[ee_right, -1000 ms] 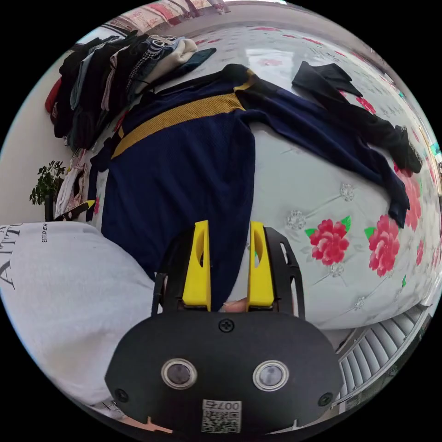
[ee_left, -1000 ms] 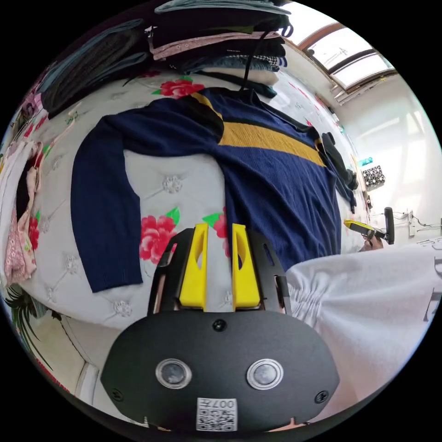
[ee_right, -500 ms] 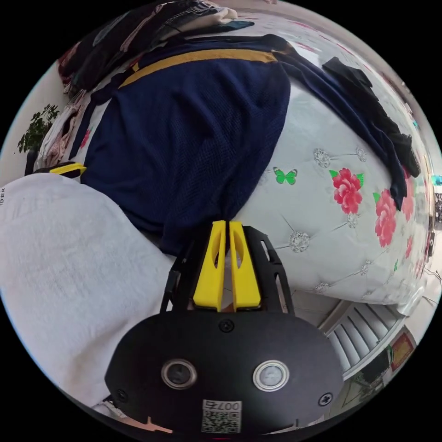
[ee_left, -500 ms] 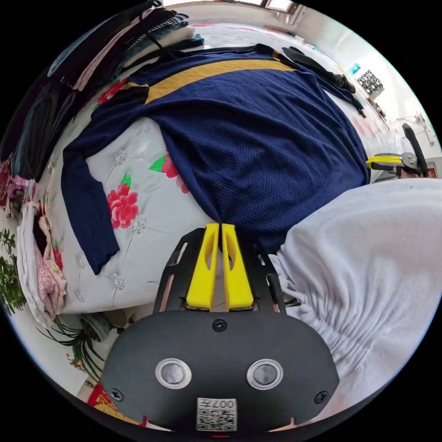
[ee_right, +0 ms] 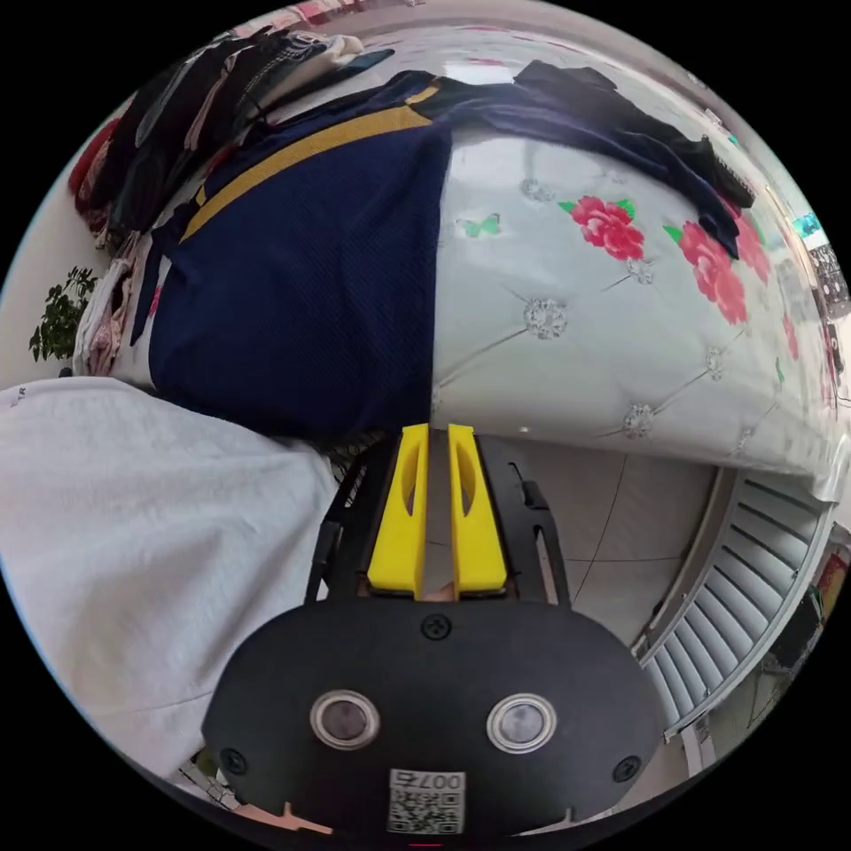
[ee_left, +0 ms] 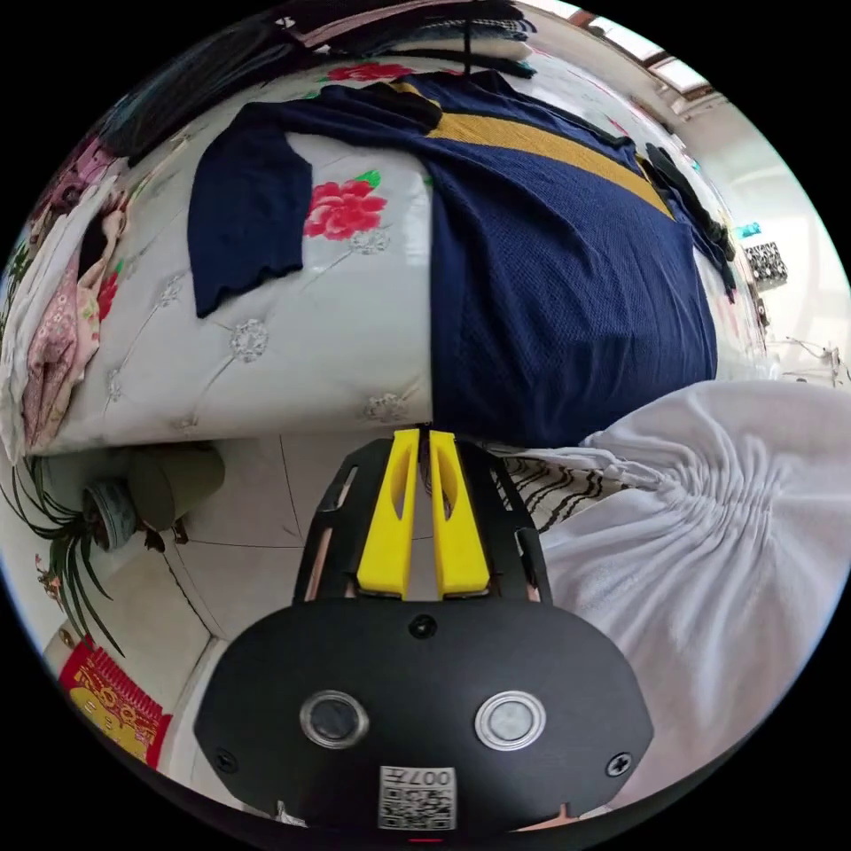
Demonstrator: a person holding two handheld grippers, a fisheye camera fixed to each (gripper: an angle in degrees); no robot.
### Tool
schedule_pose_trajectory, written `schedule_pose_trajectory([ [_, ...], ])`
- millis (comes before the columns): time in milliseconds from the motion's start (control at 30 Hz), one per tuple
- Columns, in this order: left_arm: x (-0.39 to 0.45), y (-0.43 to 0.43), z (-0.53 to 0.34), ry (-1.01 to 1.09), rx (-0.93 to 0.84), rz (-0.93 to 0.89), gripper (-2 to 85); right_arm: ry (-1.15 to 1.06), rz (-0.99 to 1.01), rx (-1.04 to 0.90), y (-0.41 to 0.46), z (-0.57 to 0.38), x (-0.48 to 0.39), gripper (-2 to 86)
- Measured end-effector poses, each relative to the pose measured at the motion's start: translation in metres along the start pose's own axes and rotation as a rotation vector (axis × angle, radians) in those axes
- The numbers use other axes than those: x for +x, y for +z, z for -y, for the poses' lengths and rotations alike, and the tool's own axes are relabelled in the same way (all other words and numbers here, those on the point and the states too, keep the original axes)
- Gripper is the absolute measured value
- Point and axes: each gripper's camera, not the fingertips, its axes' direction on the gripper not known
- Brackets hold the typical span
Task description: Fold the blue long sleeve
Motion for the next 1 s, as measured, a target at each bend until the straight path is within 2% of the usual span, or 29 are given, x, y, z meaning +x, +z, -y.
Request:
schedule_pose_trajectory([
  [133, -0.004, -0.041, 0.032, 0.0, 0.127, 0.027, 4.2, -0.036, 0.01, 0.193, -0.055, 0.04, -0.015, 3.8],
  [367, 0.019, -0.1, 0.185, 0.073, 0.299, -0.001, 4.9, -0.255, 0.042, 0.367, -0.104, 0.193, -0.095, 6.2],
  [600, 0.041, -0.124, 0.359, 0.164, 0.337, 0.044, 6.2, -0.393, 0.006, 0.324, -0.099, 0.347, -0.172, 7.6],
  [833, 0.05, -0.1, 0.484, 0.226, 0.301, 0.023, 7.7, -0.41, -0.038, 0.136, -0.019, 0.465, -0.205, 5.6],
  [933, 0.056, -0.085, 0.515, 0.238, 0.266, 0.068, 6.6, -0.413, -0.067, 0.212, -0.027, 0.481, -0.205, 2.6],
  [1000, 0.055, -0.092, 0.528, 0.253, 0.303, 0.081, 5.5, -0.414, -0.049, 0.257, -0.046, 0.497, -0.2, 1.6],
])
